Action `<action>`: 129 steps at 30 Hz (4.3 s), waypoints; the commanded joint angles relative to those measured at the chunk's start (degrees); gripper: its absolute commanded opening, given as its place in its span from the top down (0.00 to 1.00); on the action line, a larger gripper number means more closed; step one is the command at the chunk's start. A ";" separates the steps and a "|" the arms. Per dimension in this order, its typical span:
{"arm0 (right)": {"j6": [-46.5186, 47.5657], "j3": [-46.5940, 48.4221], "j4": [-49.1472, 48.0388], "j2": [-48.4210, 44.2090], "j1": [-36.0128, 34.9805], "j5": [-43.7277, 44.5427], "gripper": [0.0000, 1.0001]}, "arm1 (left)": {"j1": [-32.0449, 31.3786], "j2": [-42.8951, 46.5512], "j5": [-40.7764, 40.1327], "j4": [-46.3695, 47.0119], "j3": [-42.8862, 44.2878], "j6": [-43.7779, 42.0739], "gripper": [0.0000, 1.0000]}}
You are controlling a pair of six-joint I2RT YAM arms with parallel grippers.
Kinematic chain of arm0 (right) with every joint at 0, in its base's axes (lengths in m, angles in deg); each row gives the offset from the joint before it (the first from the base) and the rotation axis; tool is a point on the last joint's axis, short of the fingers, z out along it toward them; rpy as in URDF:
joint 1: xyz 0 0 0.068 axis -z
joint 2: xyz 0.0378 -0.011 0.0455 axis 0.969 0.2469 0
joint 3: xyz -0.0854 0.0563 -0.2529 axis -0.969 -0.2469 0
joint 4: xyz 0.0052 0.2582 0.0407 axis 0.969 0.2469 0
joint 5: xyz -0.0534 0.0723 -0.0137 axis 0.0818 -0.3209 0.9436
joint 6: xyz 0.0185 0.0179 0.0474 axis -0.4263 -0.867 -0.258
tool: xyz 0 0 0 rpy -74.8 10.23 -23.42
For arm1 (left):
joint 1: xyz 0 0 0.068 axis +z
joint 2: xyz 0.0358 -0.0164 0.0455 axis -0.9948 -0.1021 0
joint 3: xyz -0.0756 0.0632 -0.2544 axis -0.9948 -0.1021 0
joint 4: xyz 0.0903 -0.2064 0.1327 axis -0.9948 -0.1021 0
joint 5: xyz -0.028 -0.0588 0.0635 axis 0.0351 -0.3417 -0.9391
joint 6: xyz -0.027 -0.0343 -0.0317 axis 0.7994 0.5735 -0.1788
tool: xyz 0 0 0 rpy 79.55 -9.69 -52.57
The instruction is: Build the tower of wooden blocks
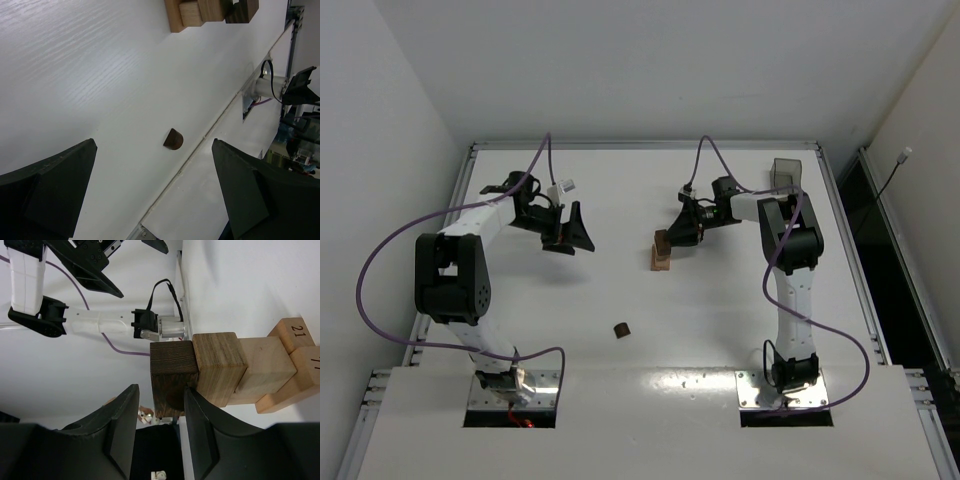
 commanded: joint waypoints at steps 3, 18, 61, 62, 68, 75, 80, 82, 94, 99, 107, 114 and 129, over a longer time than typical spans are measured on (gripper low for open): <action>2.25 -0.88 -0.80 -2.65 0.57 0.21 0.61 | 0.73 0.02 2.03 1.17 1.44 -0.85 0.00; 2.25 -0.88 -0.80 -3.71 1.63 0.20 0.61 | 0.73 0.02 2.03 1.17 0.91 -0.85 0.00; 28.36 -20.56 16.42 -48.79 5.22 72.00 0.95 | -20.68 22.95 -25.21 7.23 -16.21 -4.10 0.16; 28.36 -20.56 16.42 -49.32 5.84 72.01 0.95 | -22.45 24.35 -26.26 7.24 -16.75 -5.58 0.16; 32.30 -19.95 19.41 -50.02 12.43 72.63 0.95 | -33.79 25.42 -30.92 6.54 -17.55 -10.69 0.19; 37.06 -15.03 24.68 -52.04 19.64 71.93 0.95 | -43.55 22.52 -32.86 6.45 -16.41 -15.51 0.22; 37.58 -14.50 26.96 -53.19 22.90 70.17 0.95 | -49.37 18.83 -35.84 6.97 -16.41 -16.23 0.26; 37.58 -15.03 26.97 -53.80 23.60 70.16 0.95 | -51.56 17.34 -37.77 7.67 -16.93 -14.74 0.26; 36.00 -13.98 28.73 -53.28 26.67 66.74 0.95 | -56.84 9.35 -46.30 12.16 -16.24 -9.65 0.29; 36.00 -13.97 29.25 -52.75 27.20 66.21 0.95 | -57.36 6.26 -48.32 12.77 -14.65 -7.79 0.31; 36.52 -13.97 29.78 -52.75 28.26 65.68 0.95 | -57.89 3.71 -51.76 13.83 -14.65 -6.04 0.34; 36.53 -13.44 29.78 -51.70 28.78 65.15 0.95 | -57.89 2.65 -51.76 13.83 -14.65 -6.04 0.50; 35.66 -12.92 31.36 -51.17 29.31 63.75 0.95 | -57.89 8.70 -49.99 11.37 -12.63 -2.11 1.00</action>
